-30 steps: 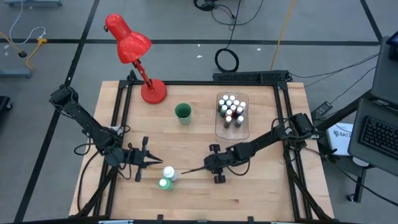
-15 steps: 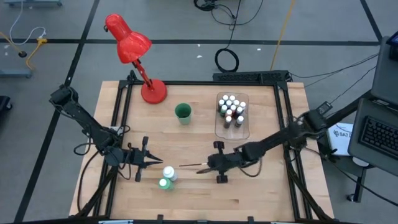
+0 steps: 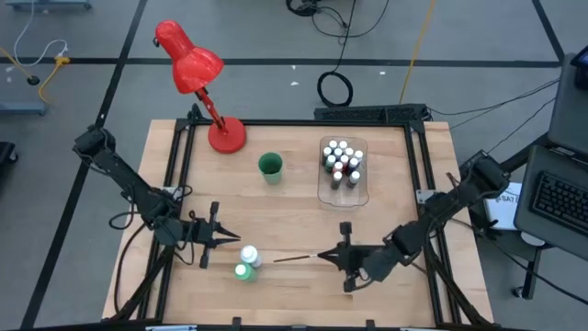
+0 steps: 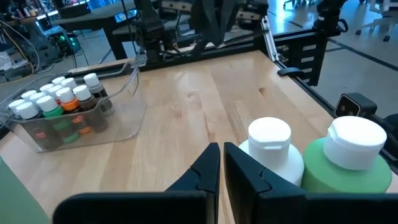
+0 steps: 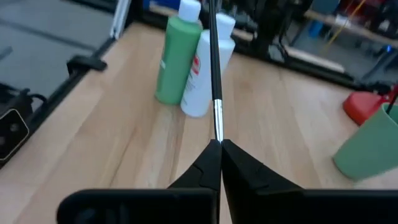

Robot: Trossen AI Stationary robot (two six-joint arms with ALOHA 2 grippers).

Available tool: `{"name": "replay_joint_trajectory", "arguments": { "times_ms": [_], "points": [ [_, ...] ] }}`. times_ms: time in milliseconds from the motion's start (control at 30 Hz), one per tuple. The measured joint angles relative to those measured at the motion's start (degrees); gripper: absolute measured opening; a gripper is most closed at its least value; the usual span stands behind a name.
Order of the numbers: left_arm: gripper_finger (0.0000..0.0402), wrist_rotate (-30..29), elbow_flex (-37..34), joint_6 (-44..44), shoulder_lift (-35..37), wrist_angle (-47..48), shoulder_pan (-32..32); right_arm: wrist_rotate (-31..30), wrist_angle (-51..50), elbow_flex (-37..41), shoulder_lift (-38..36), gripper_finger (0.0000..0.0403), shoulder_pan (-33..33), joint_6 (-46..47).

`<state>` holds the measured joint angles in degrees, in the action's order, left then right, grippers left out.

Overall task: Pick & Place Paint Supplies
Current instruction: Put the black paint brush into the cup

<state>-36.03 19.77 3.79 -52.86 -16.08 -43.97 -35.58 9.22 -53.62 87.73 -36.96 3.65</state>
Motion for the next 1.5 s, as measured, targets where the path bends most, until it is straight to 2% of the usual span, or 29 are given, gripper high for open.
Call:
{"name": "replay_joint_trajectory", "arguments": {
  "times_ms": [100, 200, 367, 500, 567, 800, 1033, 1233, 1500],
  "points": [
    [0.0026, -0.24, -0.01, -0.07, 0.0, -0.06, 0.23, -0.49, 14.04, 7.08, 0.06, 0.0, -0.6, -3.35],
    [0.0026, -2.92, -0.01, -0.32, 0.0, 0.7, 1.34, -0.49, 27.89, 14.0, 0.06, 0.0, -1.1, -6.42],
    [0.0026, -5.82, -0.02, 3.08, -2.21, 1.39, 4.91, -0.34, 41.3, 20.73, -0.05, 0.0, -1.31, -11.0],
    [0.0026, -5.97, -0.04, 3.61, -5.94, 0.95, 8.07, -0.23, 41.98, 21.0, -0.4, 0.0, -1.27, -14.04],
    [0.0026, -5.82, -0.04, 6.03, -8.06, -2.24, 9.41, -0.17, 41.83, 21.0, -0.4, 0.0, -1.09, -14.81],
    [0.0026, -0.75, -0.02, 6.58, -13.67, -8.07, 10.28, -0.15, 41.52, 21.0, -0.42, 0.0, -0.24, -16.93],
    [0.0026, 0.01, -0.02, 2.7, -14.21, -9.95, 9.64, -0.16, 41.16, 20.98, -0.42, 0.0, 1.54, -16.97],
    [0.0026, 0.0, -0.02, 4.29, -14.21, -10.39, 9.62, 2.92, 39.43, 20.97, -0.42, 0.0, 2.27, -14.88],
    [0.0026, 0.02, -0.02, 4.44, -14.21, -10.43, 9.62, 2.85, 39.16, 20.94, -0.42, 0.0, 2.31, -14.85]
  ]
}}
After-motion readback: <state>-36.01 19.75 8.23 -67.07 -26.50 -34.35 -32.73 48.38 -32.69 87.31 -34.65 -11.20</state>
